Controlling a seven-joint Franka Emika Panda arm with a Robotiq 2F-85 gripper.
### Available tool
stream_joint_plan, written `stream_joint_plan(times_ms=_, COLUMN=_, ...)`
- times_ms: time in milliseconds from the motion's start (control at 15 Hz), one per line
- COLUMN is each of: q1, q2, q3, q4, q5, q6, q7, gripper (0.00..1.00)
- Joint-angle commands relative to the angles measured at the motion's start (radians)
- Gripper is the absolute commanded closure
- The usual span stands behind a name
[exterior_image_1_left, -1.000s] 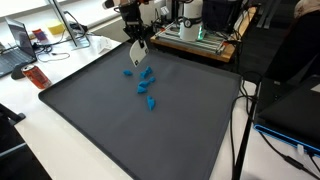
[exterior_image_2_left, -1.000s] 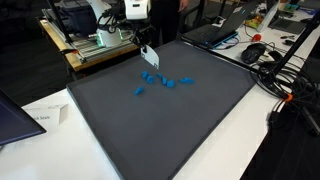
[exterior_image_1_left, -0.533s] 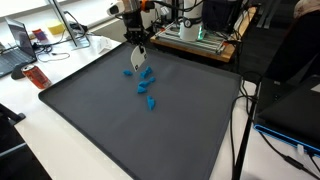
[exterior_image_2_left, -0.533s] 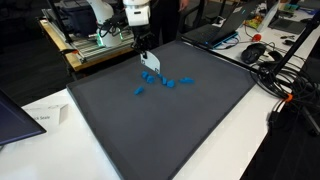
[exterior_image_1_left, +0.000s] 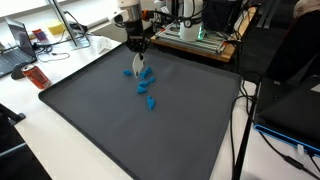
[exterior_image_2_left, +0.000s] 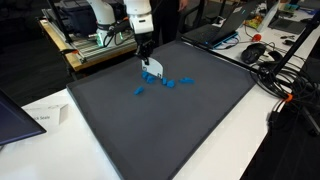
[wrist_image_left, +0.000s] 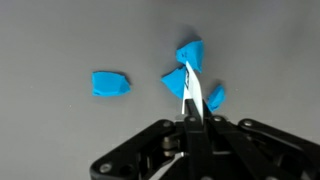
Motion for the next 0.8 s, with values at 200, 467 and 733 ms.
stream_joint_plan(times_ms=200, q1=-0.019, q2=0.040, q3=0.020, q4=-0.023, q5=-0.029, q6=0.064, q7=-0.050, gripper=0.99)
stream_joint_plan(times_ms=467, q1=-0.028, q2=0.059, q3=0.026, q4=-0.020, q5=-0.028, q6=0.061, q7=-0.073, gripper=0.99)
stream_joint_plan(times_ms=733, q1=-0.029, q2=0.070, q3=0.030, q4=-0.019, q5=-0.028, q6=0.057, q7=-0.084, gripper=0.99)
